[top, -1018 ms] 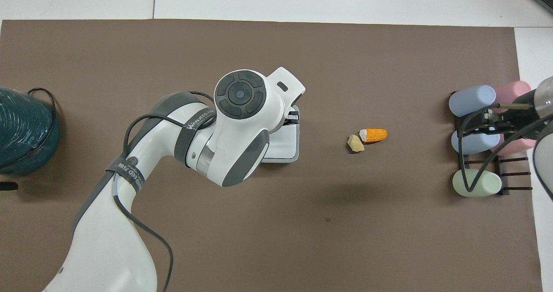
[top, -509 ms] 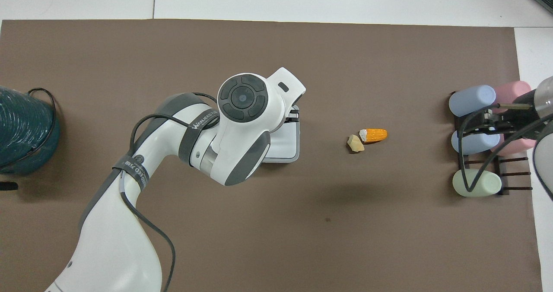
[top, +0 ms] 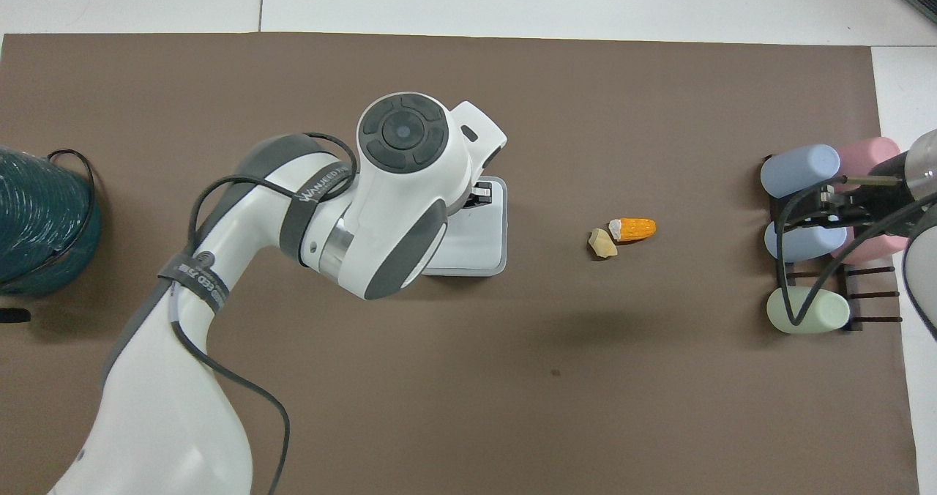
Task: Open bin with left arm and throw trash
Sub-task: 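Pull the left gripper back from the open bin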
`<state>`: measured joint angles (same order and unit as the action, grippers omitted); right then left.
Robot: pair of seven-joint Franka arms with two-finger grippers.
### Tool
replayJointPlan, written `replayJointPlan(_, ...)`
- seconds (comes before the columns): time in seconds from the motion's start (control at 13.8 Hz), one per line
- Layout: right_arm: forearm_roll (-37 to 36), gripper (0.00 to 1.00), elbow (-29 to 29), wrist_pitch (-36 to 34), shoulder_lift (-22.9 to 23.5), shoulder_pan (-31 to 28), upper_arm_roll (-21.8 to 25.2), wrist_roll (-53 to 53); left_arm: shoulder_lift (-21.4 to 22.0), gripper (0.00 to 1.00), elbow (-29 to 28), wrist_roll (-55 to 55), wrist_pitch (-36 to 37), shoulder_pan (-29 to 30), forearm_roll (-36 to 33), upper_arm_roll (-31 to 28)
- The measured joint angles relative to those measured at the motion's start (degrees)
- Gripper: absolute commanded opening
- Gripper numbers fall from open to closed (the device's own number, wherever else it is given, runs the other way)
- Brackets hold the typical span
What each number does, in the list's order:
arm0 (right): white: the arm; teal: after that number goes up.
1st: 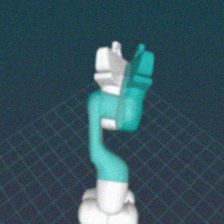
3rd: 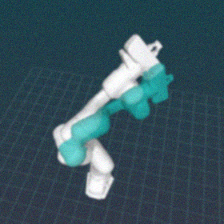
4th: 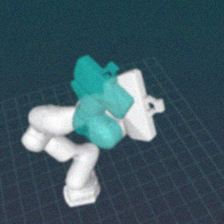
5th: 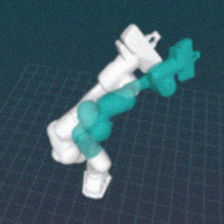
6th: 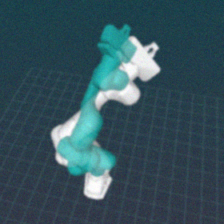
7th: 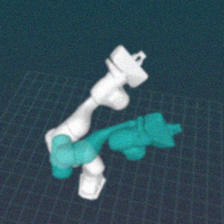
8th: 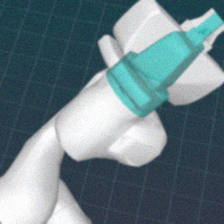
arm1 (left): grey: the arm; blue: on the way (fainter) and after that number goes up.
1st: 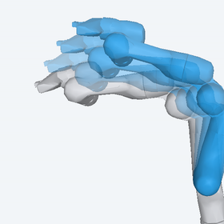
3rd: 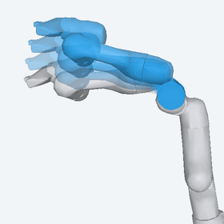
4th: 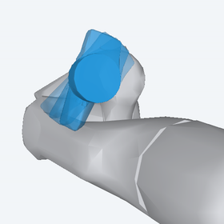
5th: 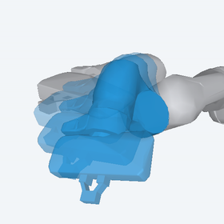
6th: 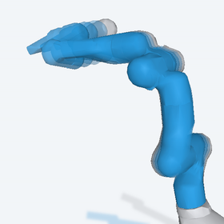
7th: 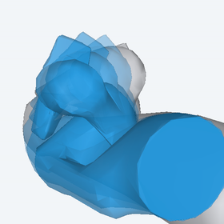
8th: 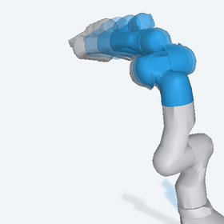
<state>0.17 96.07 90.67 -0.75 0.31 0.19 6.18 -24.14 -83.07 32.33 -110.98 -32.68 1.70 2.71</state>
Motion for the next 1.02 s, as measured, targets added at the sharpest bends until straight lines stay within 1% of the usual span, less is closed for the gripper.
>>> replayJointPlan(0.22, 0.0, 1.0, 0.0, 0.0, 0.0, 0.0, 0.0, 0.0, 0.1, 0.0, 5.8, -0.4, 9.5, 3.5, -0.2, -0.1)
replayJointPlan(0.44, 0.0, 1.0, 0.0, 0.0, 0.0, 0.0, 0.0, 0.0, 0.7, 0.0, 8.4, -5.1, 15.5, 7.2, -0.3, -0.2)
replayJointPlan(0.58, 0.0, 1.0, 0.0, 0.0, 0.0, 0.0, 0.0, 0.0, 1.5, 0.0, 8.5, -9.7, 17.8, 9.8, -0.4, -0.3)
replayJointPlan(0.95, 0.0, 1.0, 0.0, 0.0, 0.0, 0.0, 0.0, 0.0, 4.4, 0.0, 8.6, -19.8, 20.0, 17.3, -0.4, -0.4)
replayJointPlan(1.02, 0.0, 1.0, 0.0, 0.0, 0.0, 0.0, 0.0, 0.0, 5.1, 0.09, 8.6, -21.9, 20.2, 19.3, -0.4, -0.4)
